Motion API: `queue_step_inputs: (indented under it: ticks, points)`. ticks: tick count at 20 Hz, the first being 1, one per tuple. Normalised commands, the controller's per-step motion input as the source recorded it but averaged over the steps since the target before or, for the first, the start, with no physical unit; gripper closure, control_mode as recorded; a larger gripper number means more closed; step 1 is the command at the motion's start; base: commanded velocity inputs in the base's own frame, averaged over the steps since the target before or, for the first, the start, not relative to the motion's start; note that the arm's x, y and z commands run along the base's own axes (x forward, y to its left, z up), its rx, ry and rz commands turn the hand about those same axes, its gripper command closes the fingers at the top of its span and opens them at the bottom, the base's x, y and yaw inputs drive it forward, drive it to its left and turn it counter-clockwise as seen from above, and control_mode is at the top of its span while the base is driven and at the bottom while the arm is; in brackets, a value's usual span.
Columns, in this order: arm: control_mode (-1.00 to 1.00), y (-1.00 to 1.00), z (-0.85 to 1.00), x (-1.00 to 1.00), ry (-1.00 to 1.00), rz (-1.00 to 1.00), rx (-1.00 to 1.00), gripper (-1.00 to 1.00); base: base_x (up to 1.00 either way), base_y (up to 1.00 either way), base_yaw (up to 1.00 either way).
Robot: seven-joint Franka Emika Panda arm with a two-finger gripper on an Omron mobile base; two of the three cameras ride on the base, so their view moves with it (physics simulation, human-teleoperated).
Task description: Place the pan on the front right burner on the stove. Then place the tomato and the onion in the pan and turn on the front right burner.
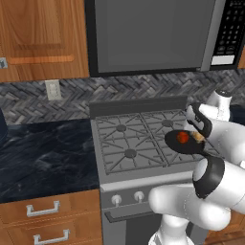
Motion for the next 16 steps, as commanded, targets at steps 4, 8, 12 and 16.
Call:
queue_step_inputs:
  ticks: [4, 8, 12, 16]
  points:
    - [-1.0, 0.07, -0.36, 0.04, 0.0, 0.01, -0.01, 1.0, 0.0, 0.0, 0.0]
    - [-1.0, 0.0, -0.36, 0.24, 0.02, 0.02, 0.0, 1.0, 0.0, 0.0, 0.0]
    - [-1.0, 0.0, -0.31, 0.33, 0.05, 0.02, 0.0, 1.0, 0.0, 0.0, 0.0]
    - [-1.0, 0.0, -0.31, 0.22, 0.05, 0.02, 0.0, 1.0, 0.0, 0.0, 0.0]
